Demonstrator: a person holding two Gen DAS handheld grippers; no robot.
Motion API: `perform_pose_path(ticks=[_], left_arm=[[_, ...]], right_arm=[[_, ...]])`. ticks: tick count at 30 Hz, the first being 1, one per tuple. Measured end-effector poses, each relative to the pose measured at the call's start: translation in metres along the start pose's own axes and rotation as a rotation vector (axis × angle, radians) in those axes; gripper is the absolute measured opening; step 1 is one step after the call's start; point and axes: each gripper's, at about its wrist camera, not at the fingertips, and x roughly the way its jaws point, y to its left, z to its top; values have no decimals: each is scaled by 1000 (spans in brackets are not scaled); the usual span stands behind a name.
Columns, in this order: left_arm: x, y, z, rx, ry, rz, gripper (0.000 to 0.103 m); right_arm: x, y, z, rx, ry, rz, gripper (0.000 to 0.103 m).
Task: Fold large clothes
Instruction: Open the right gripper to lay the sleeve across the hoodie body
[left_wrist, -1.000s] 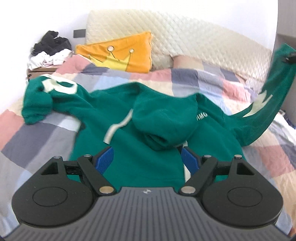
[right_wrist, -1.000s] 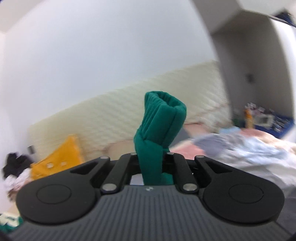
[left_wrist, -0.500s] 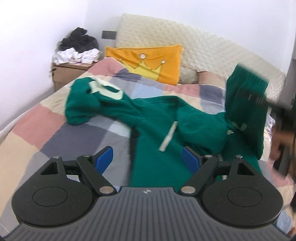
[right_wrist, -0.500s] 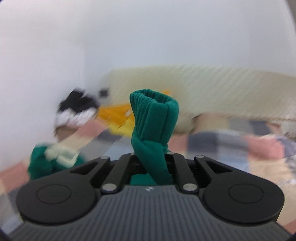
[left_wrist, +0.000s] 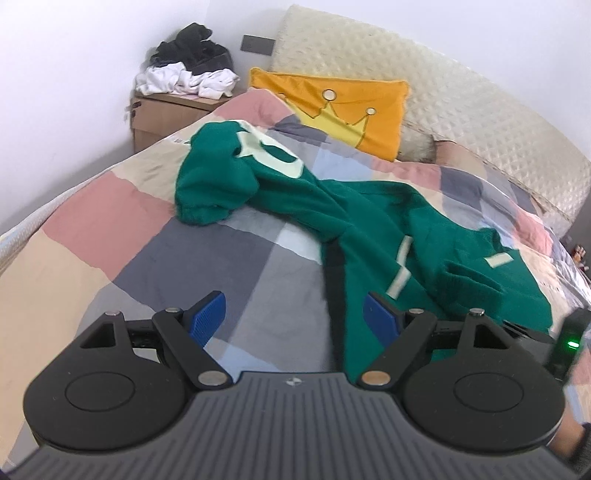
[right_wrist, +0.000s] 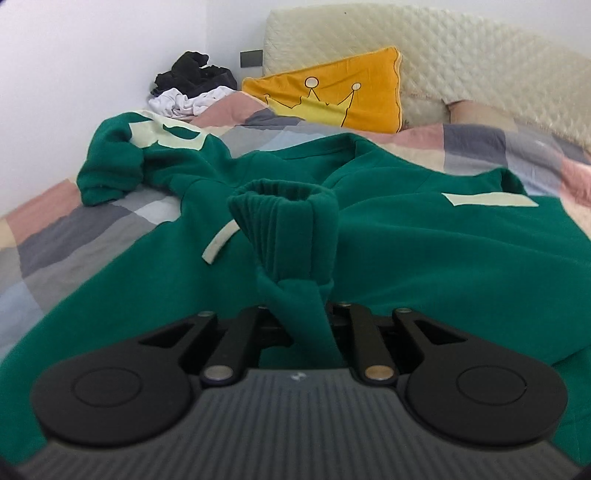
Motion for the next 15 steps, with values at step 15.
perform_pose_path(ticks=[15], left_arm=[[114, 83, 84, -45, -13, 127, 85]], right_arm=[[-28, 13, -8, 46, 3, 148, 84]])
